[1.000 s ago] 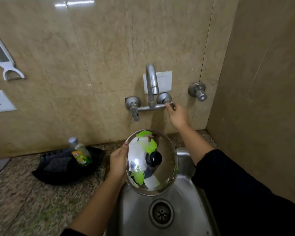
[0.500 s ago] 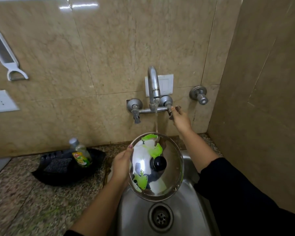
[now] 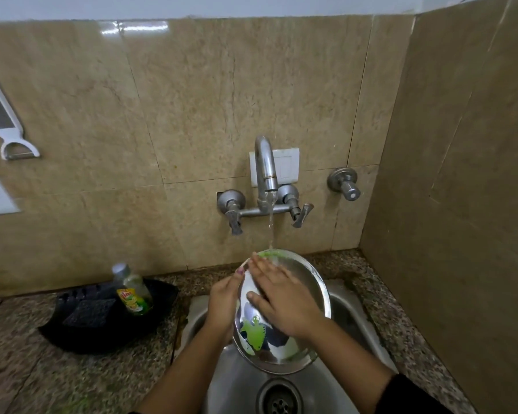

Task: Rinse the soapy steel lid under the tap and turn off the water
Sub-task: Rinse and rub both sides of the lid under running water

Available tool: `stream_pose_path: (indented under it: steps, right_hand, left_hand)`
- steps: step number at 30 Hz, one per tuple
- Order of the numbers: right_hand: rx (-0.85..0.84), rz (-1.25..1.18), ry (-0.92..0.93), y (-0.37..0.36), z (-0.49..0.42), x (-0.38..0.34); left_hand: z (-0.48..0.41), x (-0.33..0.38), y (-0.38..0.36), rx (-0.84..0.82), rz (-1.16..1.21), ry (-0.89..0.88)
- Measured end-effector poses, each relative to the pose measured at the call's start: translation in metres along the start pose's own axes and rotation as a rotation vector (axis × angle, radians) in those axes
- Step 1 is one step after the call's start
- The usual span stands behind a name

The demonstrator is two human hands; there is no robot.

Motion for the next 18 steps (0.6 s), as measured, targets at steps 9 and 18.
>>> stream_pose_path:
  steps: [9, 18]
  right_hand:
    - [0.047, -0.079, -0.075, 0.011, 0.005, 0.014]
    - [0.127, -0.130, -0.114, 0.018, -0.001, 0.016]
  left_hand:
    - [0.000, -0.001, 0.005, 0.009, 0.001, 0.004]
    - [0.001, 0.005, 0.016, 0.054, 0.027, -0.042]
Point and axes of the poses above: each hand's wrist, its own z-axis away from the middle knuckle, its own y-axis out of the back of the hand, x = y × z, the point moved 10 cm from there along -z, towards the middle knuckle, and after that the axes turned 6 degrees about x, right-handed, at the moved point
